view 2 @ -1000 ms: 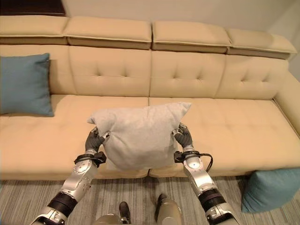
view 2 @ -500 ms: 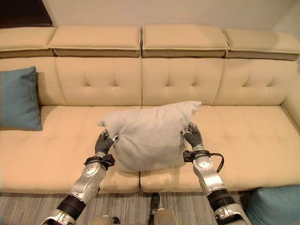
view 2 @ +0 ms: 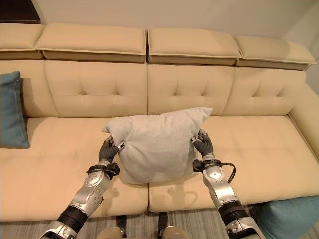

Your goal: Pick up all the scattered cushions and arrange them neatly on the sofa.

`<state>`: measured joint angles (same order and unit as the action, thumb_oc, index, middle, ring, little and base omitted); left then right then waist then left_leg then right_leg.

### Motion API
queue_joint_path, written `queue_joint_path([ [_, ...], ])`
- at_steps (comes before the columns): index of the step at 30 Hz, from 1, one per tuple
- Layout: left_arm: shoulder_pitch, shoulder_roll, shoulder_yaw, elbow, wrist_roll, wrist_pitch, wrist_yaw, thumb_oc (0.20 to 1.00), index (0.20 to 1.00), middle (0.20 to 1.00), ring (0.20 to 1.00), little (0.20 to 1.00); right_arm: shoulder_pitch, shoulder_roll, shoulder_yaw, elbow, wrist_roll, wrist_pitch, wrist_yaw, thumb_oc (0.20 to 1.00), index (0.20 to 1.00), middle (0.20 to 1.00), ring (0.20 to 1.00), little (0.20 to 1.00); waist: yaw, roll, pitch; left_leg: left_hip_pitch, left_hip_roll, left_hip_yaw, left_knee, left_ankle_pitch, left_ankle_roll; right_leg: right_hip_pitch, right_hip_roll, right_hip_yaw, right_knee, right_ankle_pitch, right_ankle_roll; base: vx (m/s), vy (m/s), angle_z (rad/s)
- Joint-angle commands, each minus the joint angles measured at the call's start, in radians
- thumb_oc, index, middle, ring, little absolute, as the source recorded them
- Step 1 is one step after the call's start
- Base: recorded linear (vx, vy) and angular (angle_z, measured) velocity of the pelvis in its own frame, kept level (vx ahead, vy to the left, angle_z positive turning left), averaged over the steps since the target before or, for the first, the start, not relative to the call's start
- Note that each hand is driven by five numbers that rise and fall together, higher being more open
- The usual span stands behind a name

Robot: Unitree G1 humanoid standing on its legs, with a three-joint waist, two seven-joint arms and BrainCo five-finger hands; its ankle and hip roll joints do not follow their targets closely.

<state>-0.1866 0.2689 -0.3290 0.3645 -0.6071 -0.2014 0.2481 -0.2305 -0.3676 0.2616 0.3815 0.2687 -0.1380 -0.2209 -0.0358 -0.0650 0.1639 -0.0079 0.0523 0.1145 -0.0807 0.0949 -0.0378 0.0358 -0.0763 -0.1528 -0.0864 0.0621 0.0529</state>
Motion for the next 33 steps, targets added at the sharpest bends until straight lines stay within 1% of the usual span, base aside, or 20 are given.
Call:
queue_joint_path([
  [1,-0.128,-0.042,-0.080,-0.162,0.069,-0.073,-0.032,0.200,0.200,0.200,0.200,0.200,-0.137,0.047,0.047,-0.118,-0.038,-0.109,0.014,0.200,0.200,0.200,0.200,0.200,0.018,-0.023,-0.073,-0.071,0.010,-0.001,0.118,-0.070,-0.044,-0.024,-0.048,0.029,0.111,-0.075,0.077,0.06,0.063,-0.04],
  [3,-0.186,-0.038,-0.086,-0.164,0.090,-0.073,-0.009,0.200,0.200,0.200,0.200,0.200,-0.198,0.037,0.055,-0.119,-0.053,-0.104,-0.002,0.200,0.200,0.200,0.200,0.200,0.018,-0.022,-0.076,-0.072,0.007,0.012,0.115,-0.077,-0.041,-0.029,-0.054,0.032,0.103,-0.069,0.081,0.07,0.049,-0.04],
  [5,-0.204,-0.036,-0.087,-0.161,0.095,-0.074,-0.001,0.200,0.200,0.200,0.200,0.200,-0.218,0.037,0.058,-0.116,-0.054,-0.105,-0.006,0.200,0.200,0.200,0.200,0.200,0.018,-0.022,-0.076,-0.069,0.006,0.016,0.113,-0.079,-0.040,-0.029,-0.056,0.034,0.100,-0.068,0.082,0.06,0.028,-0.04],
  [7,-0.285,-0.037,-0.097,-0.141,0.108,-0.078,0.033,0.200,0.200,0.200,0.200,0.200,-0.299,0.037,0.075,-0.105,-0.062,-0.101,-0.029,0.200,0.200,0.200,0.200,0.200,0.013,-0.020,-0.072,-0.073,0.007,0.026,0.109,-0.083,-0.037,-0.039,-0.058,0.039,0.089,-0.061,0.087,0.05,0.018,-0.05],
  [9,-0.286,-0.037,-0.096,-0.140,0.108,-0.078,0.033,0.200,0.200,0.200,0.200,0.200,-0.301,0.037,0.075,-0.104,-0.062,-0.102,-0.030,0.200,0.200,0.200,0.200,0.200,0.013,-0.020,-0.071,-0.073,0.007,0.027,0.109,-0.083,-0.037,-0.039,-0.058,0.039,0.089,-0.061,0.087,0.01,0.004,-0.11],
  [13,-0.483,-0.007,-0.100,-0.070,0.113,-0.104,0.101,0.200,0.200,0.200,0.200,0.200,-0.507,0.015,0.120,-0.022,-0.059,-0.098,-0.079,0.200,0.200,0.200,0.200,0.200,0.011,-0.012,-0.039,-0.116,0.013,0.039,0.103,-0.074,-0.035,-0.115,-0.049,0.060,0.087,-0.037,0.095,-0.08,-0.008,-0.17],
  [15,-0.565,-0.001,-0.098,-0.037,0.110,-0.118,0.129,0.200,0.200,0.200,0.200,0.200,-0.585,0.015,0.131,0.015,-0.052,-0.101,-0.094,0.200,0.200,0.200,0.200,0.200,0.011,-0.009,-0.023,-0.151,0.016,0.036,0.111,-0.070,-0.036,-0.157,-0.047,0.067,0.092,-0.028,0.096,-0.12,-0.023,-0.16],
  [16,-0.631,0.014,-0.097,-0.009,0.115,-0.126,0.148,0.200,0.200,0.200,0.200,0.200,-0.651,0.000,0.144,0.041,-0.052,-0.102,-0.108,0.200,0.200,0.200,0.200,0.200,0.013,-0.006,-0.011,-0.178,0.019,0.031,0.115,-0.063,-0.036,-0.189,-0.045,0.068,0.094,-0.019,0.095,-0.12,-0.032,-0.08],
  [19,-0.731,0.023,-0.098,0.039,0.121,-0.139,0.180,0.200,0.200,0.200,0.200,0.200,-0.752,-0.002,0.156,0.082,-0.037,-0.110,-0.128,0.200,0.200,0.200,0.200,0.200,0.016,0.002,0.008,-0.228,0.019,0.019,0.119,-0.048,-0.038,-0.248,-0.042,0.069,0.105,-0.008,0.096,-0.07,-0.019,-0.09],
  [20,-0.751,0.021,-0.097,0.059,0.117,-0.143,0.182,0.200,0.200,0.200,0.200,0.200,-0.771,-0.002,0.160,0.099,-0.030,-0.112,-0.131,0.200,0.200,0.200,0.200,0.200,0.014,0.004,0.010,-0.242,0.018,0.014,0.118,-0.043,-0.038,-0.264,-0.042,0.070,0.109,-0.007,0.096,-0.03,-0.019,-0.04],
  [25,-0.874,0.066,-0.108,0.149,0.086,-0.148,0.179,0.200,0.200,0.200,0.200,0.200,-0.908,-0.051,0.221,0.153,-0.036,-0.102,-0.123,0.200,0.200,0.200,0.200,0.200,0.017,0.012,0.029,-0.313,0.014,-0.008,0.111,-0.014,-0.046,-0.339,-0.040,0.067,0.119,0.009,0.096,-0.01,-0.003,0.03],
  [28,-0.907,0.079,-0.107,0.178,0.079,-0.149,0.180,0.200,0.200,0.200,0.200,0.200,-0.941,-0.061,0.234,0.175,-0.036,-0.100,-0.125,0.200,0.200,0.200,0.200,0.200,0.020,0.012,0.035,-0.337,0.013,-0.013,0.114,-0.010,-0.049,-0.358,-0.039,0.066,0.117,0.014,0.096,-0.01,-0.004,0.01],
  [33,-0.942,0.093,-0.111,0.215,0.078,-0.148,0.182,0.200,0.200,0.200,0.200,0.200,-0.978,-0.057,0.247,0.214,-0.032,-0.100,-0.123,0.200,0.200,0.200,0.200,0.200,0.030,0.012,0.065,-0.397,0.012,-0.027,0.131,-0.001,-0.054,-0.409,-0.040,0.063,0.118,0.032,0.097,-0.02,-0.011,0.02],
])
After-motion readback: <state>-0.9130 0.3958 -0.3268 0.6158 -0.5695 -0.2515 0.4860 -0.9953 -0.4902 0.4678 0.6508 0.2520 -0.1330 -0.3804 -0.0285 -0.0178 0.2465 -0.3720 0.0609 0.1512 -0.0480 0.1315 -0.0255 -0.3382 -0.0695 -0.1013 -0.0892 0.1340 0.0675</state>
